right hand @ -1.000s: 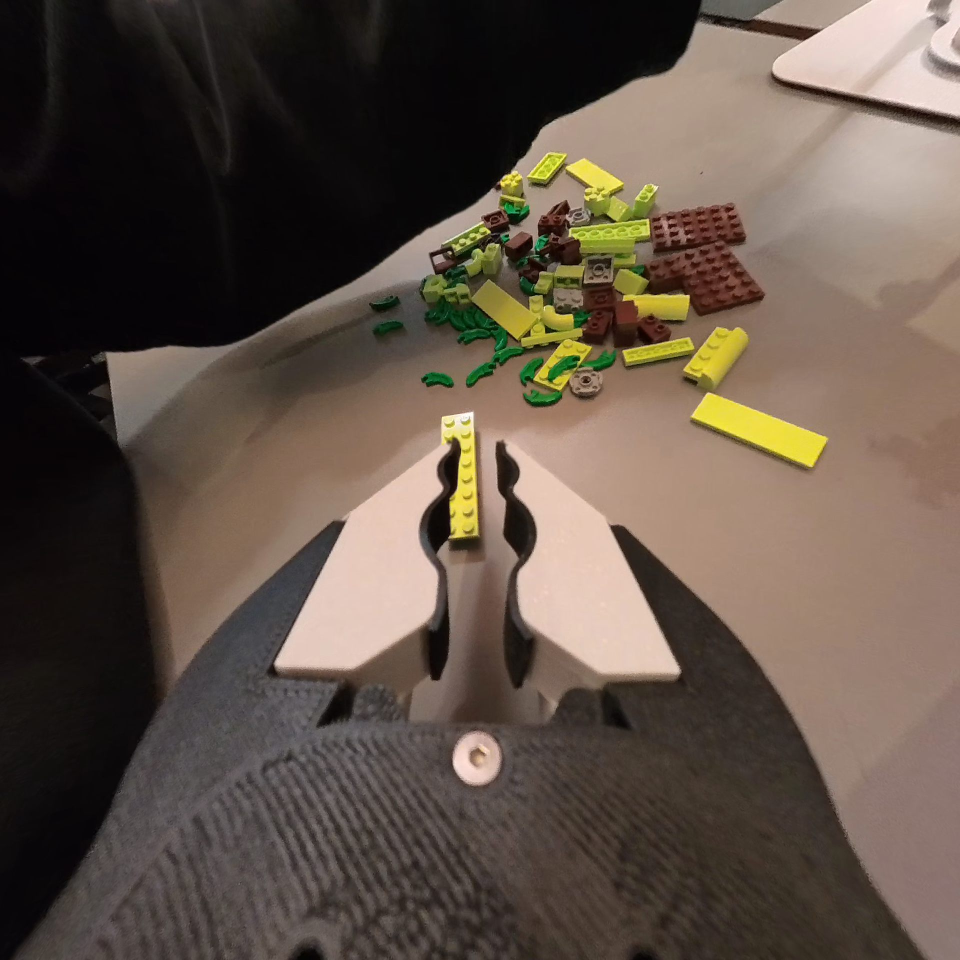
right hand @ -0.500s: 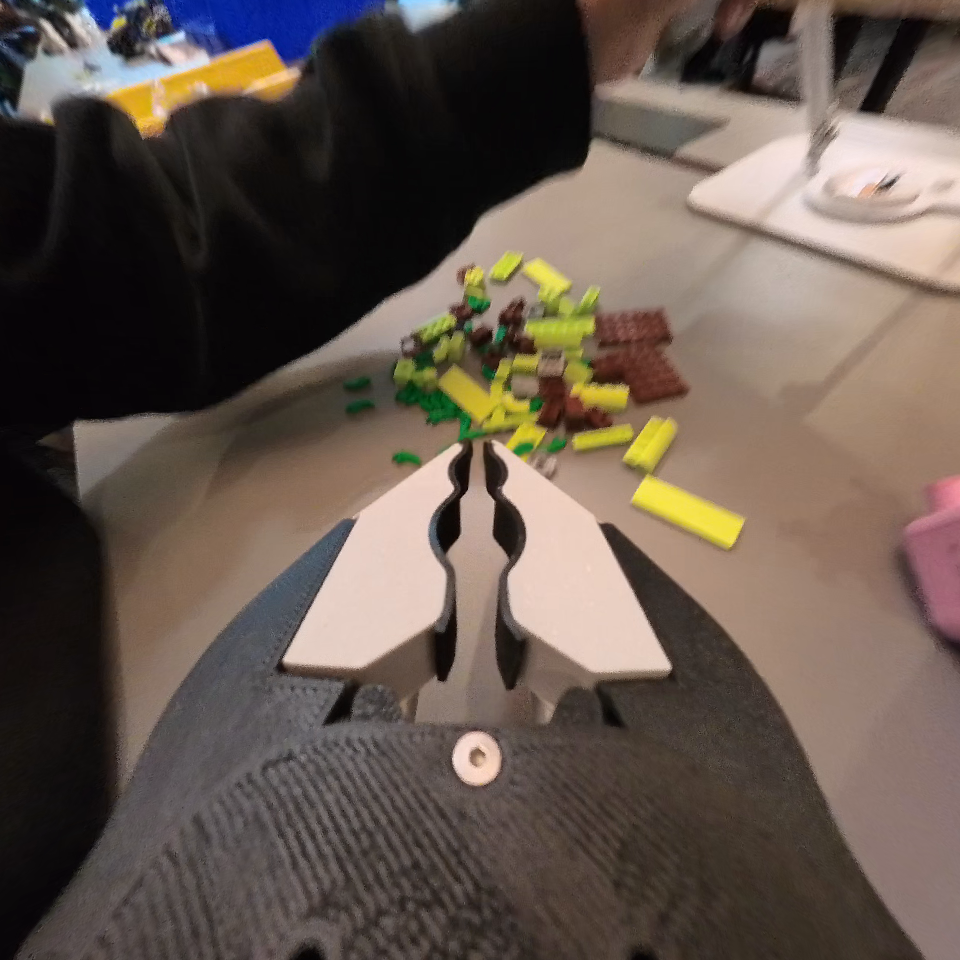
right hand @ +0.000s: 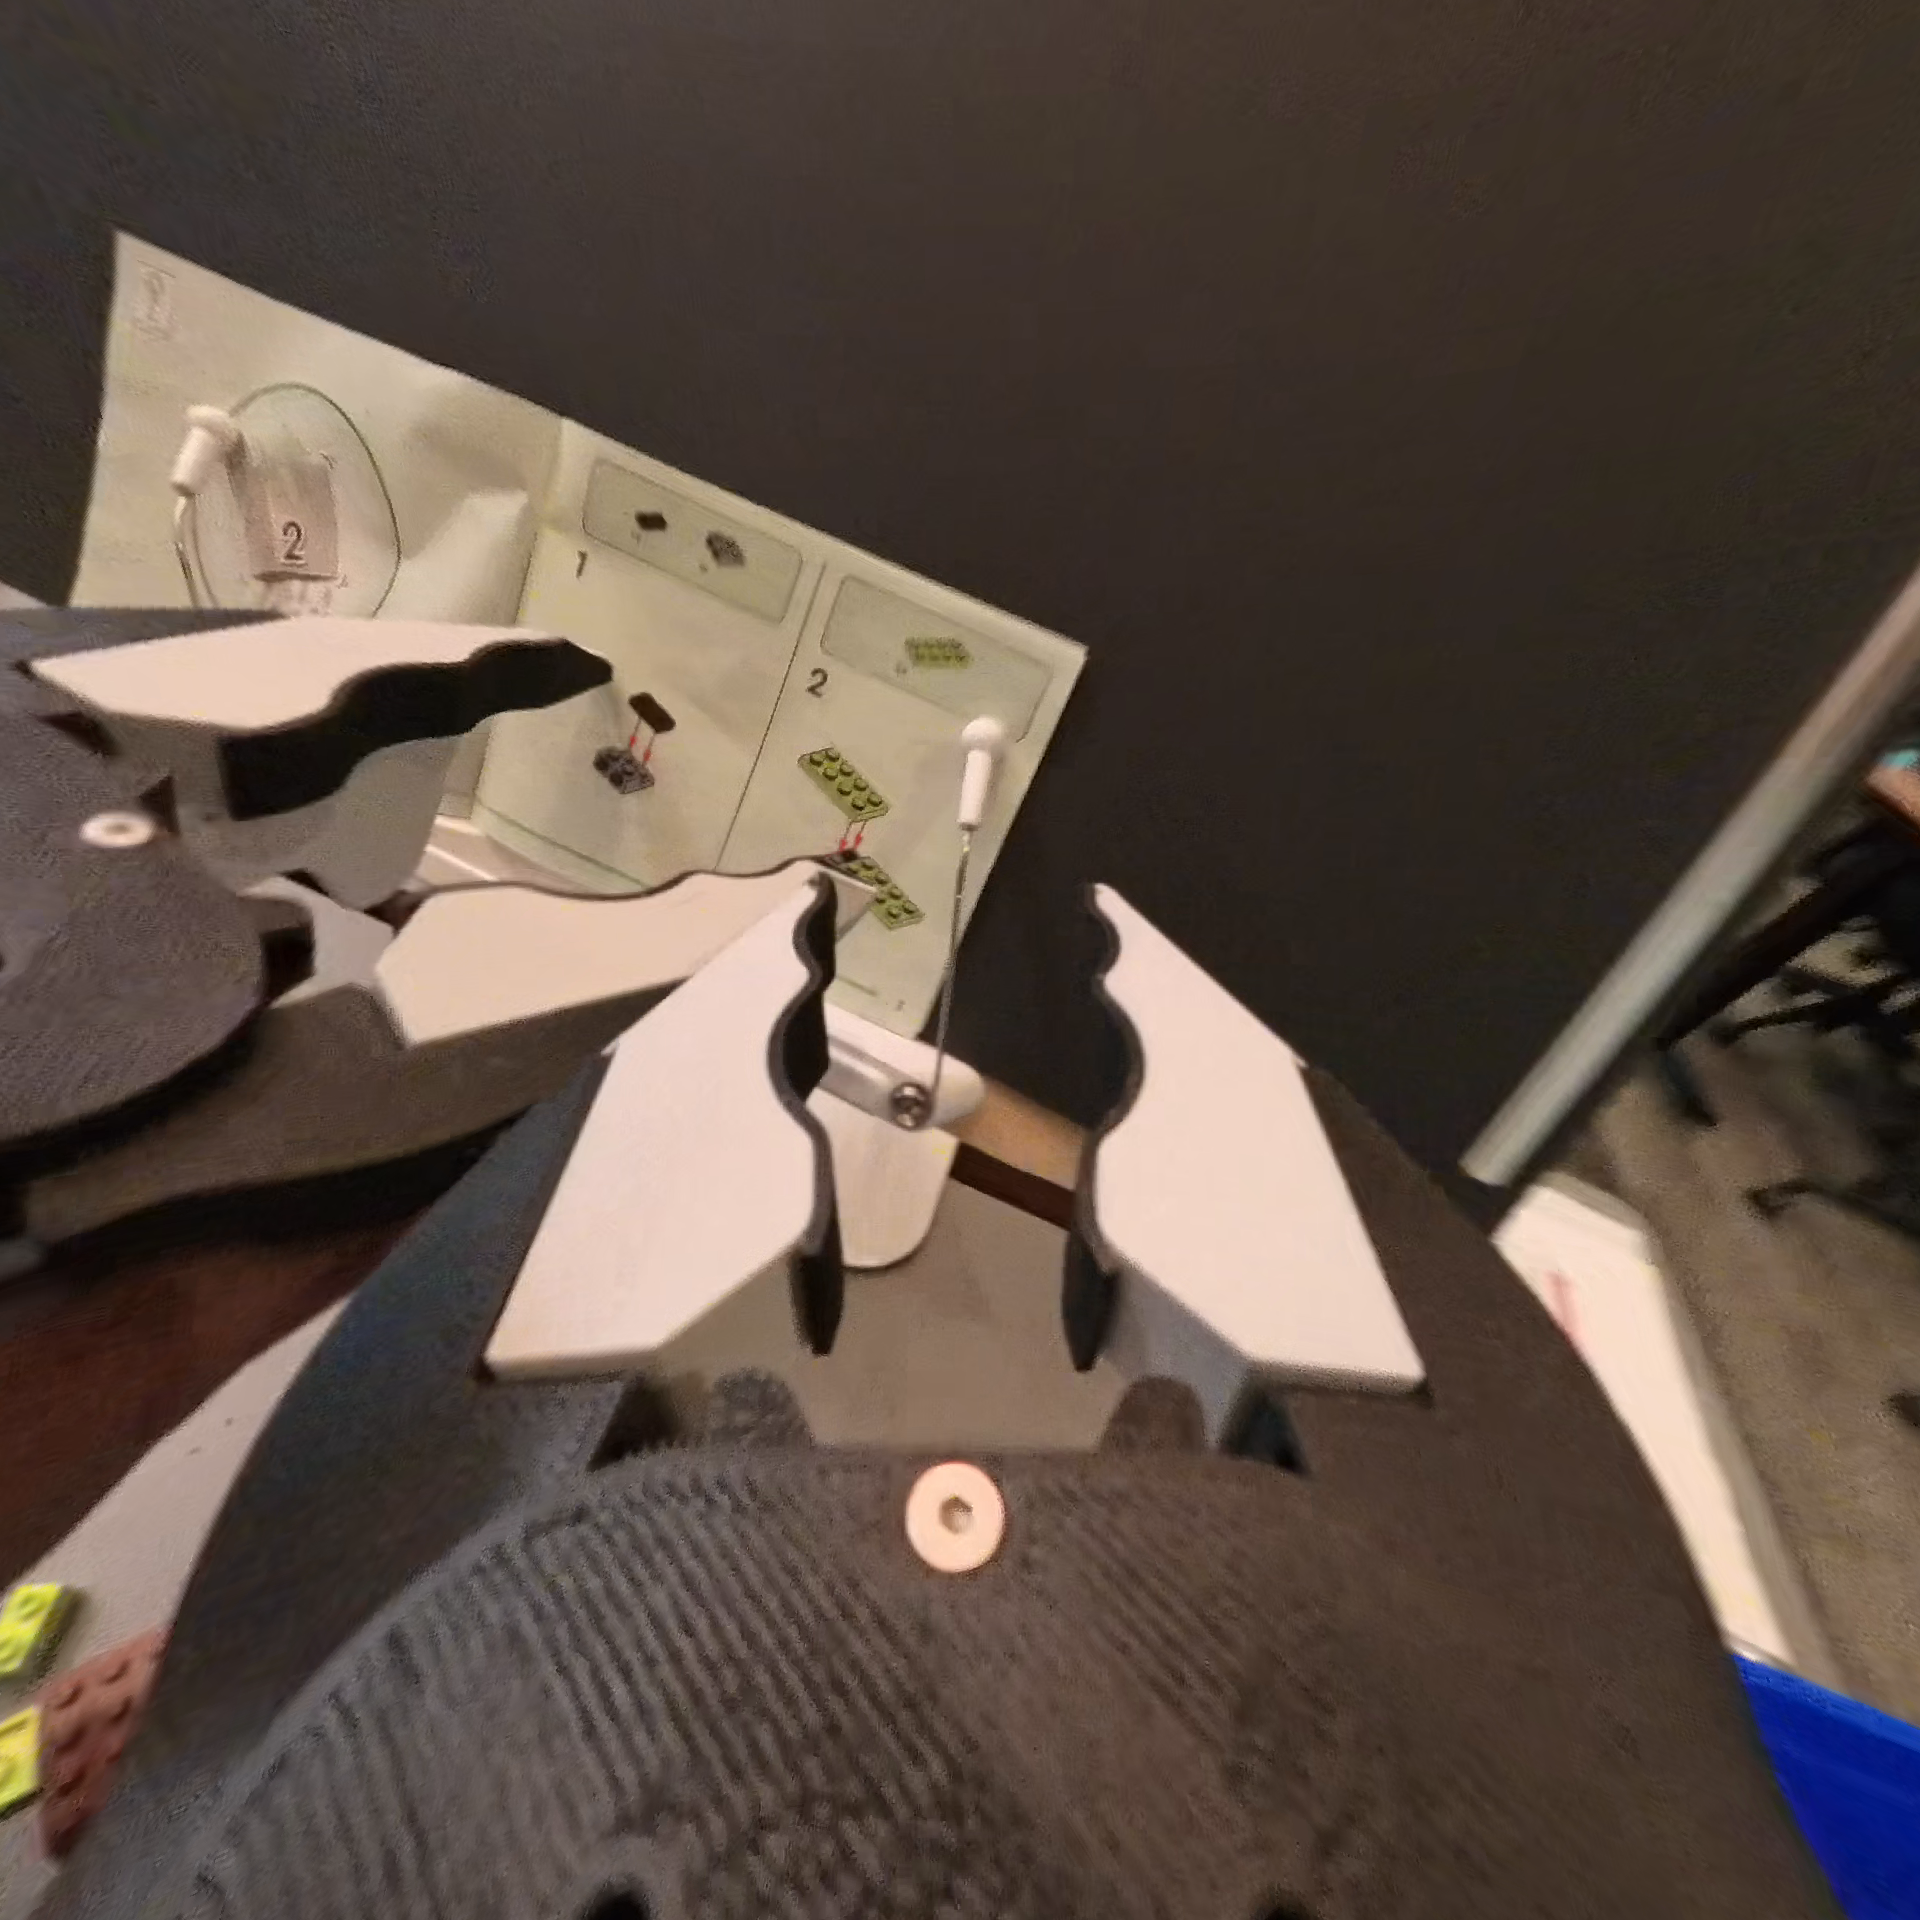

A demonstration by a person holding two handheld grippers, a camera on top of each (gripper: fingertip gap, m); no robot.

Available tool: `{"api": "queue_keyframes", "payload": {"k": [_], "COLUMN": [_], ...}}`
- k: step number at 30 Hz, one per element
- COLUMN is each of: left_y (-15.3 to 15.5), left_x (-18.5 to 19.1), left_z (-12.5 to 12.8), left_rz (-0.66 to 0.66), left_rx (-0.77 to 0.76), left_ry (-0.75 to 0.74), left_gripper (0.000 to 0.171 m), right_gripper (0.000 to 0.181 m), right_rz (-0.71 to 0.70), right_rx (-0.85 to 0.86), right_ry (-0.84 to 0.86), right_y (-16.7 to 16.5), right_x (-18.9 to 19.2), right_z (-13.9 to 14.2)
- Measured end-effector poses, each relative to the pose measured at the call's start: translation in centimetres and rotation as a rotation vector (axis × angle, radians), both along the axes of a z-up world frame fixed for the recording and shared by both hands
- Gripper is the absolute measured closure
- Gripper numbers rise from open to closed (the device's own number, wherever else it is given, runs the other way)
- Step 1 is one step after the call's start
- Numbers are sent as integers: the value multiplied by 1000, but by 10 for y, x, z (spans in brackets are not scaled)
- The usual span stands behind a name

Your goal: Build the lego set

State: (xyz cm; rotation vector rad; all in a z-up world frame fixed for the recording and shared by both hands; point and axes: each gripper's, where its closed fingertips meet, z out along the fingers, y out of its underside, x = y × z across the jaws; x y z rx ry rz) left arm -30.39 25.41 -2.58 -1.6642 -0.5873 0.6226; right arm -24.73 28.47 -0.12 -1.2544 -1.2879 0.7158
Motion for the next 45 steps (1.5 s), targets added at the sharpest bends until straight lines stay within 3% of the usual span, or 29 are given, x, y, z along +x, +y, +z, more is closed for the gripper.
{"api": "queue_keyframes", "payload": {"k": [5, 8, 17, 32, 38, 41, 43, 44, 45], "left_y": [4, 3, 2, -10, -15, -13, -10, -7, -3], "left_x": [-4, -10, -11, -21, -24, -18, -7, -1, 3], "left_z": [-8, -10, -9, -4, -2, 3, 13, 16, 16], "left_rz": [40, 103, 106, 132, 130, 77, 13, -16, -33], "left_rx": [1, -12, -40, -1, 34, 40, 90, 101, 92], "left_ry": [63, 136, 142, 154, 118, 130, 174, 190, 214], "left_gripper": [90, 96, 104, 137, 171, 170, 127, 120, 102], "right_gripper": [156, 180, 181, 181, 181, 181, 181, 181, 181], "right_rz": [23, 5, 73, 105, 91, 93, 99, 101, 105], "right_rx": [53, 116, -199, -193, -184, -207, -226, -236, -247], "right_ry": [-7, -3, 170, 214, 223, 239, 251, 258, 264], "right_y": [7, 12, 17, 18, 19, 19, 20, 20, 20], "right_x": [-25, -30, -23, -18, -19, -19, -19, -18, -18], "right_z": [-14, -18, -15, -14, -15, -15, -15, -15, -15]}}
